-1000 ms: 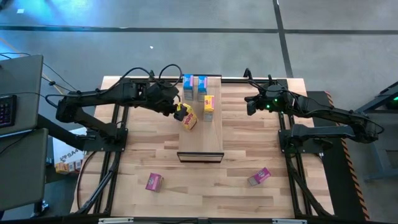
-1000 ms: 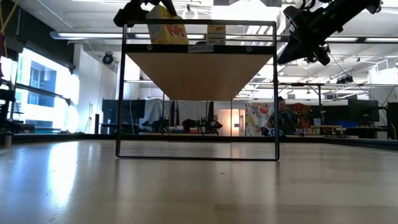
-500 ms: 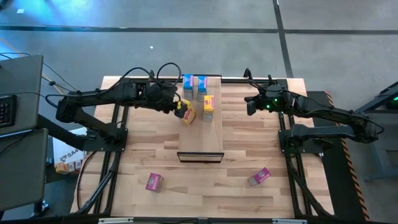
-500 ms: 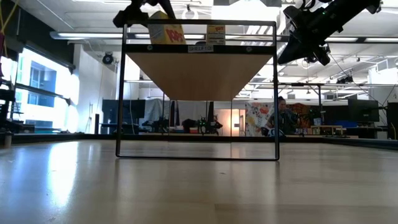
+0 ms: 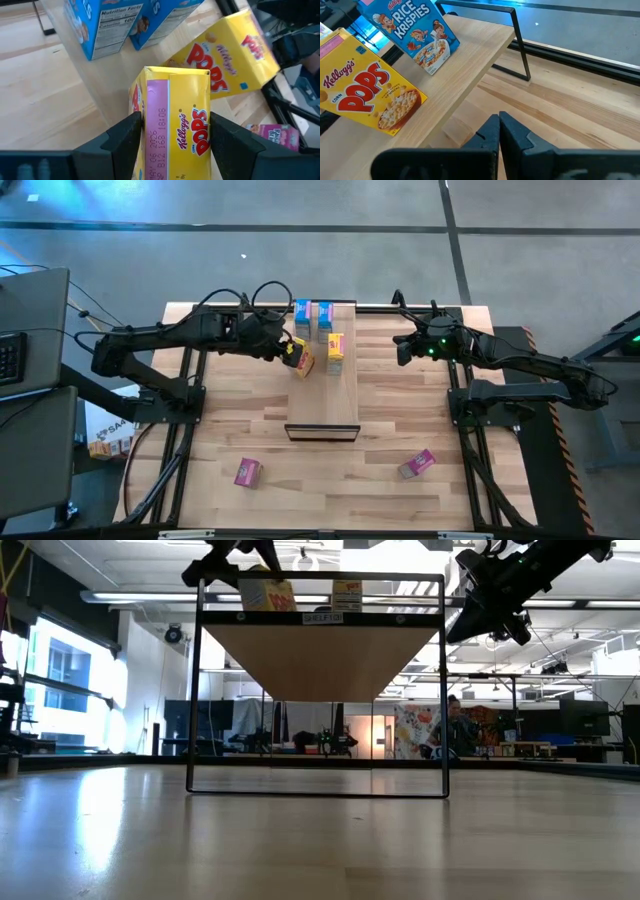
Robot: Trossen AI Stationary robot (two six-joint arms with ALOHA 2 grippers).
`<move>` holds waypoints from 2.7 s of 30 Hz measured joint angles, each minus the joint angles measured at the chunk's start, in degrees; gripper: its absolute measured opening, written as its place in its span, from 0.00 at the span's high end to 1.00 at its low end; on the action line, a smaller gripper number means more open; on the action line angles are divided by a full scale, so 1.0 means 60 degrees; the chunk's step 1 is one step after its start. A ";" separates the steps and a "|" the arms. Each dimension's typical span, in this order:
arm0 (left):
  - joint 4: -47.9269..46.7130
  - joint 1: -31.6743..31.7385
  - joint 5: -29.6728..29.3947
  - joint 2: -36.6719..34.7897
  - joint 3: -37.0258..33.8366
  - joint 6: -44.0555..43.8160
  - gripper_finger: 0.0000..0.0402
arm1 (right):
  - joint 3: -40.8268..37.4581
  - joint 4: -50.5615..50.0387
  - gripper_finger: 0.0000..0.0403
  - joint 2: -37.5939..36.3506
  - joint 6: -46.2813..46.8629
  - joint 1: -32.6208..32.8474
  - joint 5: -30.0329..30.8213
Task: Stack cereal on shelf
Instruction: Put the yellow cereal box on the shelf
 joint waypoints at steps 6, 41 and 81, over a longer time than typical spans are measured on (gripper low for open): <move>0.0049 -0.0080 -0.0031 0.0157 -0.0007 -0.0001 0.47 | 0.0000 -0.0003 1.00 0.0000 0.0000 -0.0001 0.0000; 0.1437 -0.0216 -0.0208 -0.1861 -0.0044 0.4430 0.70 | -0.0004 -0.0001 1.00 0.0000 0.0205 -0.0001 -0.0001; 0.7313 -0.4098 -0.5821 -0.0712 -0.5664 -0.5411 1.00 | -0.0004 -0.0025 1.00 -0.0001 0.1253 0.0005 -0.0036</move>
